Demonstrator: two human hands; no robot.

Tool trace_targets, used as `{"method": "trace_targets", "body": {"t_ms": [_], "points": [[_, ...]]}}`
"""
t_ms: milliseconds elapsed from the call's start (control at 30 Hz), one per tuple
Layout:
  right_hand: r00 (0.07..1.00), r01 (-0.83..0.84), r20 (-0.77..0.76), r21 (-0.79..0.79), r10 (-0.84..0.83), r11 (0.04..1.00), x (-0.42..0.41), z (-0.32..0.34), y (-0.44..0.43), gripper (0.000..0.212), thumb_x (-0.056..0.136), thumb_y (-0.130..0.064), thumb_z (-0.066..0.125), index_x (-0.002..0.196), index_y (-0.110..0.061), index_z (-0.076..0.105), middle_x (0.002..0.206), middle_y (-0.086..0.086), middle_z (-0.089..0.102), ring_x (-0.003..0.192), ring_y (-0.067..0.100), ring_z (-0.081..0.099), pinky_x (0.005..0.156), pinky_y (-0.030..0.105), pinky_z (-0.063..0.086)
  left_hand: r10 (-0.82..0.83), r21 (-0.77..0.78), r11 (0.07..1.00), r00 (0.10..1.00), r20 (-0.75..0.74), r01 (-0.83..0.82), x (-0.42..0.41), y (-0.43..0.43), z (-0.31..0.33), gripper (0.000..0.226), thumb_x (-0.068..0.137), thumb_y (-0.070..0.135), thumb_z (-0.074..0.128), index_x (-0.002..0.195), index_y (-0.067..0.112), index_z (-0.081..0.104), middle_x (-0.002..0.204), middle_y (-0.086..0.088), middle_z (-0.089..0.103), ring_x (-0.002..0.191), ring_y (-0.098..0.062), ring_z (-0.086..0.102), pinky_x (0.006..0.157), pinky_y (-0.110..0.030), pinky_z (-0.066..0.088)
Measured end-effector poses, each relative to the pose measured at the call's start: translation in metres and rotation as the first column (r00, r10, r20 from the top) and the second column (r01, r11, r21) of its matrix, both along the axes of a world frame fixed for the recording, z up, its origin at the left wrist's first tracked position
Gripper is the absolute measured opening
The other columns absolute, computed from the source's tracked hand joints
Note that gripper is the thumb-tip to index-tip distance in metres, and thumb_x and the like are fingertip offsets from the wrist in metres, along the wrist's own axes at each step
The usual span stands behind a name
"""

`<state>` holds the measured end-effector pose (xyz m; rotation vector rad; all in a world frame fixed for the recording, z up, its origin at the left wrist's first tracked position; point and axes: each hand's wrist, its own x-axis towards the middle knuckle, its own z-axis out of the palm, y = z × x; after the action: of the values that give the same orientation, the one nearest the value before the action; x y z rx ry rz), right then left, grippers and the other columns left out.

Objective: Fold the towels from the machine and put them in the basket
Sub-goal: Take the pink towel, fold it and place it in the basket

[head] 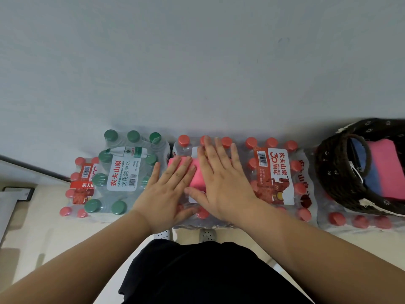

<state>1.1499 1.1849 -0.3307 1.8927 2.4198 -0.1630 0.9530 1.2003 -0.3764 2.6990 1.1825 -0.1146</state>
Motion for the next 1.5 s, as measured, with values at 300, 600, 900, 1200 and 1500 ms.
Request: {"method": "trace_targets", "body": {"t_ms": [300,600,900,1200,1500], "points": [[0.998,-0.012,-0.058,-0.114,0.005,0.993,0.008,-0.035,0.000,0.095,0.089,-0.077,0.004,0.157,-0.013,-0.009,0.165,0.013,-0.017,0.151,0.031,-0.021,0.121,0.059,-0.004,0.162,-0.144,0.981,0.962,0.222,-0.132,0.011,0.000,0.017,0.077,0.099,0.064,0.011,0.161,0.019,0.008,0.168,0.004,-0.004,0.154,-0.014,-0.009,0.123,-0.058,0.002],[0.987,0.008,-0.156,-0.084,-0.021,0.996,0.019,-0.043,-0.004,0.089,0.095,-0.069,0.021,0.158,-0.011,-0.003,0.167,0.006,-0.011,0.152,0.024,-0.017,0.122,0.058,0.002,0.312,-0.212,0.938,0.934,0.172,-0.274,0.046,0.028,0.005,0.070,0.097,0.059,0.002,0.159,0.027,-0.004,0.165,0.011,-0.017,0.150,-0.007,-0.022,0.123,-0.052,-0.010],[0.966,-0.061,-0.257,-0.157,0.019,0.986,0.031,-0.043,0.010,0.065,0.105,-0.049,0.014,0.158,-0.018,-0.007,0.167,-0.003,-0.009,0.151,0.016,-0.020,0.123,0.049,-0.007,0.274,-0.142,0.954,0.960,0.051,-0.265,0.047,0.032,0.004,0.072,0.097,0.057,0.000,0.160,0.023,-0.005,0.165,0.006,-0.017,0.152,-0.015,-0.021,0.123,-0.054,-0.007],[0.967,0.147,-0.189,-0.136,-0.171,0.980,0.033,-0.003,0.010,0.069,0.087,-0.065,0.055,0.144,-0.026,0.046,0.131,-0.006,0.053,0.127,0.020,0.039,0.110,0.043,0.033,0.180,-0.158,0.973,0.982,0.064,-0.168,0.035,0.033,0.018,0.079,0.096,0.066,0.020,0.160,0.024,0.001,0.168,0.003,0.001,0.153,-0.015,-0.009,0.120,-0.050,-0.007],[0.933,0.247,-0.219,-0.194,-0.287,0.950,0.017,0.031,-0.005,0.040,0.081,-0.048,0.073,0.109,-0.026,0.054,0.103,-0.005,0.061,0.096,0.017,0.054,0.081,0.035,0.045,-0.065,-0.146,0.985,0.978,0.200,0.095,0.033,0.064,0.058,0.042,0.073,0.061,0.070,0.104,0.033,0.066,0.093,0.008,0.065,0.090,-0.016,0.062,0.082,-0.034,0.047]]}}
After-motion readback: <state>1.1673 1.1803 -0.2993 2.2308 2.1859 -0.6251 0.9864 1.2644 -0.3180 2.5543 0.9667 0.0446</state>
